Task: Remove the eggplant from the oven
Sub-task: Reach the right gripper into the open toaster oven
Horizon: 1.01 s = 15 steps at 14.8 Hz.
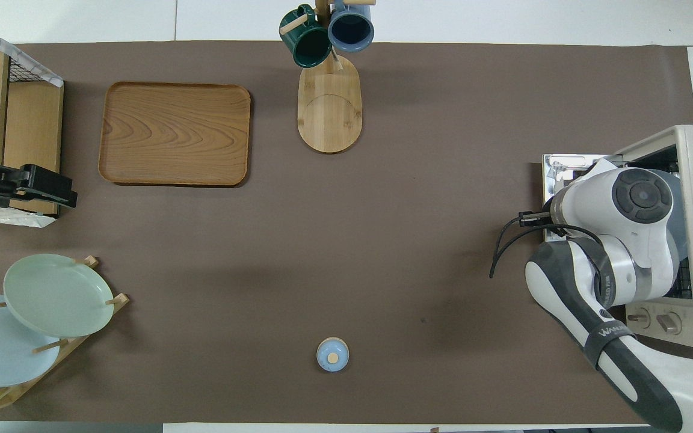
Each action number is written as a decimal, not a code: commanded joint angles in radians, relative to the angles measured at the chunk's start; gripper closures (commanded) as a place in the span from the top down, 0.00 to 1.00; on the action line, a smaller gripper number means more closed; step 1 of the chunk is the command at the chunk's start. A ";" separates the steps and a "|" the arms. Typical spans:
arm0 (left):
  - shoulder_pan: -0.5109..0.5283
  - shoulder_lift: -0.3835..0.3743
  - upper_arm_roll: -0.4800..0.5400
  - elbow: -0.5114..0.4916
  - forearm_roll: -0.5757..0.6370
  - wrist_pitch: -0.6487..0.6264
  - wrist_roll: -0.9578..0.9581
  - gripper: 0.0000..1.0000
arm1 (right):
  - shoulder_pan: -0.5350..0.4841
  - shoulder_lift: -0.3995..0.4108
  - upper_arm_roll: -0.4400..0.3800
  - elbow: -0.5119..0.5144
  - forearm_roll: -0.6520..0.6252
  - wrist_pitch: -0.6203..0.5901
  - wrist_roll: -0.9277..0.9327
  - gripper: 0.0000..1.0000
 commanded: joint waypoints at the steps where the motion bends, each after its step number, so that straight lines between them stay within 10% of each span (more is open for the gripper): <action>1: 0.009 -0.023 -0.009 -0.026 0.020 0.017 0.007 1.00 | -0.024 -0.016 0.015 -0.013 -0.027 0.012 0.038 0.00; 8: 0.008 -0.023 -0.009 -0.026 0.020 0.017 0.007 1.00 | -0.024 -0.033 0.075 0.134 0.014 -0.196 0.065 0.00; 15: 0.009 -0.023 -0.009 -0.026 0.020 0.020 0.005 1.00 | -0.032 -0.091 0.070 0.341 0.000 -0.558 0.055 0.87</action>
